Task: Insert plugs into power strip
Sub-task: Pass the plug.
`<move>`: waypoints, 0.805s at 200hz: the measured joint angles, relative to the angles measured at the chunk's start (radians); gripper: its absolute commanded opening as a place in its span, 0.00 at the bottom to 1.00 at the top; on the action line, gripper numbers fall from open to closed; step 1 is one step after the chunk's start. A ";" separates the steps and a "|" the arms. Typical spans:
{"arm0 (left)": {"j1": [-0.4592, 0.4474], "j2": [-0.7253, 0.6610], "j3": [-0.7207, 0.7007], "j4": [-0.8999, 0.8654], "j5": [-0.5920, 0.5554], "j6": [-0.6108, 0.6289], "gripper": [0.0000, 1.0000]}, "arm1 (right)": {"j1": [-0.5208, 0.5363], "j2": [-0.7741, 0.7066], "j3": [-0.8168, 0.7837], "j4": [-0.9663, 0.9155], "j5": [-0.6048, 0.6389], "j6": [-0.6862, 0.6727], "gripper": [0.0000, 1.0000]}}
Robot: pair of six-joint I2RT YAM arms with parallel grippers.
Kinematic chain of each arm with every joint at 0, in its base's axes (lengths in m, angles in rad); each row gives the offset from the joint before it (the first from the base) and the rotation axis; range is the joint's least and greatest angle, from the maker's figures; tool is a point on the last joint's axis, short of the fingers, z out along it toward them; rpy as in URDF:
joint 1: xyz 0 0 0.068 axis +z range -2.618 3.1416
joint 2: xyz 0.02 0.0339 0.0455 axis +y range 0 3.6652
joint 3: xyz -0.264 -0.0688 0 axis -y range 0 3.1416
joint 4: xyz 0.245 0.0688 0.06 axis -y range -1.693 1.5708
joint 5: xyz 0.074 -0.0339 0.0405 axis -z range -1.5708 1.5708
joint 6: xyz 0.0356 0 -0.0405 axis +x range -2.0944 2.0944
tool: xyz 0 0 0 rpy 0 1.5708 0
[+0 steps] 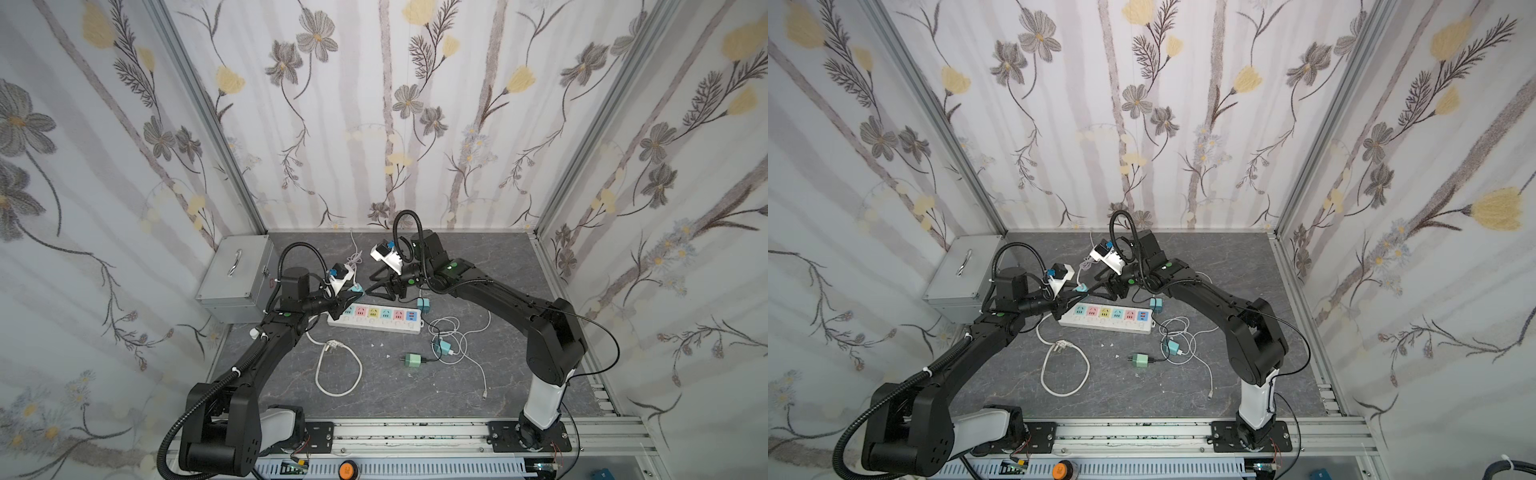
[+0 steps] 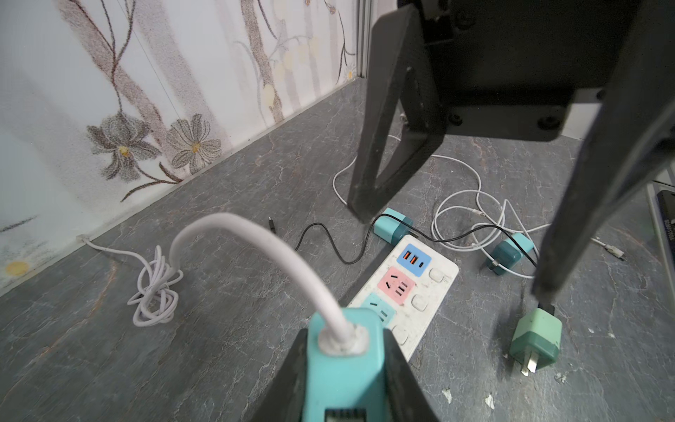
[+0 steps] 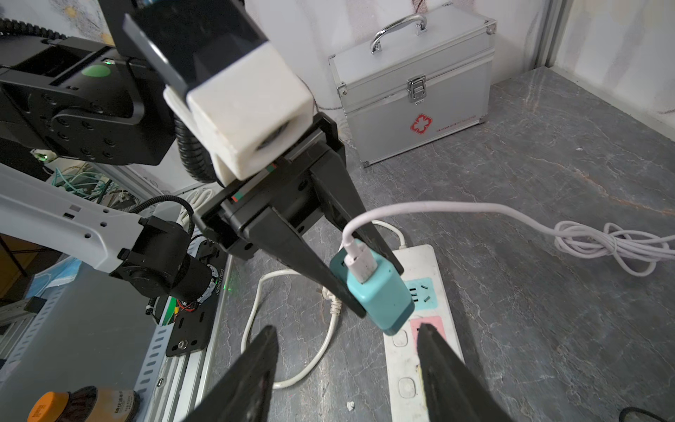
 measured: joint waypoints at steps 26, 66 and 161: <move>0.000 0.009 0.003 -0.003 0.026 0.006 0.00 | 0.003 0.040 0.053 -0.025 -0.013 -0.040 0.55; 0.000 0.014 0.006 -0.003 0.056 0.008 0.00 | 0.003 0.098 0.149 -0.106 -0.063 -0.101 0.50; 0.000 0.015 0.010 -0.003 0.094 0.008 0.00 | 0.028 0.186 0.285 -0.194 -0.151 -0.190 0.39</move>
